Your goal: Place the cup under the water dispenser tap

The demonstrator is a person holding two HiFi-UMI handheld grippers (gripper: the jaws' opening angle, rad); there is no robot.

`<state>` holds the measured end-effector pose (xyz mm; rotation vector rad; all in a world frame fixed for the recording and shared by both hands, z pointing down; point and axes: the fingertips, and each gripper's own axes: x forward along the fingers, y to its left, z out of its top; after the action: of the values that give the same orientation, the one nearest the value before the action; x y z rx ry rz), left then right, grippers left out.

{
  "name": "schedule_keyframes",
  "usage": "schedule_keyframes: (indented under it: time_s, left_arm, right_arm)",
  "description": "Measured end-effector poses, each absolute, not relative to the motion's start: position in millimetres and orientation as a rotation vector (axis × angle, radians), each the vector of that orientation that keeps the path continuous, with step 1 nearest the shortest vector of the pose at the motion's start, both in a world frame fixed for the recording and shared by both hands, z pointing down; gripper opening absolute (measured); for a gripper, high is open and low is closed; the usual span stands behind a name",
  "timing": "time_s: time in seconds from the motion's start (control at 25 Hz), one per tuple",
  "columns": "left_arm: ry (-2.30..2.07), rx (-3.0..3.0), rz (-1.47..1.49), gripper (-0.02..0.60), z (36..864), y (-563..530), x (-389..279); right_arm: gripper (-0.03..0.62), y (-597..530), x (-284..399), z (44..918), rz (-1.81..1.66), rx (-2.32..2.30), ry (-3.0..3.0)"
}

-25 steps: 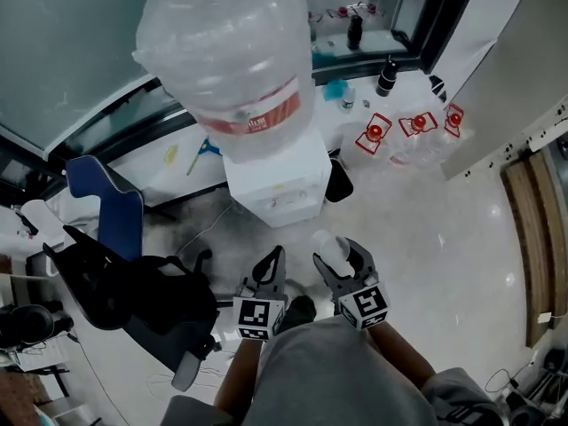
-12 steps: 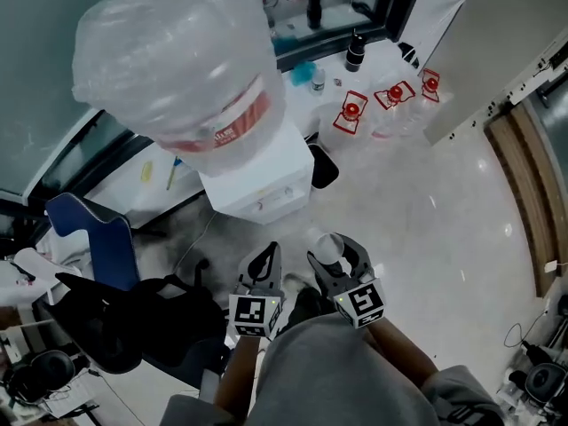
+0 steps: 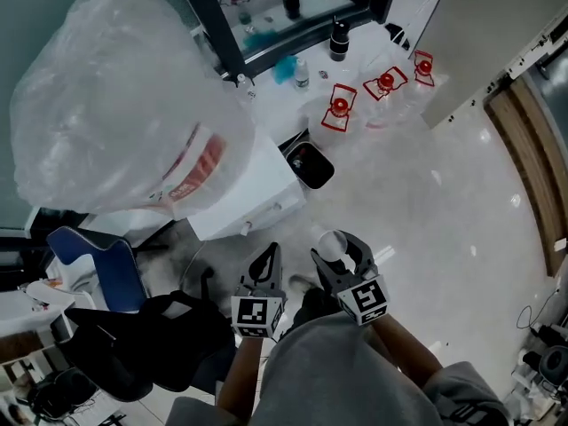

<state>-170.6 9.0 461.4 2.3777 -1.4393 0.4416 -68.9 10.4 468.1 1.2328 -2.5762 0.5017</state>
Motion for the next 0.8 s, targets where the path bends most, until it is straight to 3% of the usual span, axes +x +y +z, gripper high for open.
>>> schedule_keyframes:
  time_s: [0.8]
  left_arm:
    - [-1.320, 2.337, 0.681, 0.011, 542.7, -57.8, -153.0]
  right_arm:
    - [0.252, -77.5, -62.3, 557.3, 0.609, 1.161, -2.563]
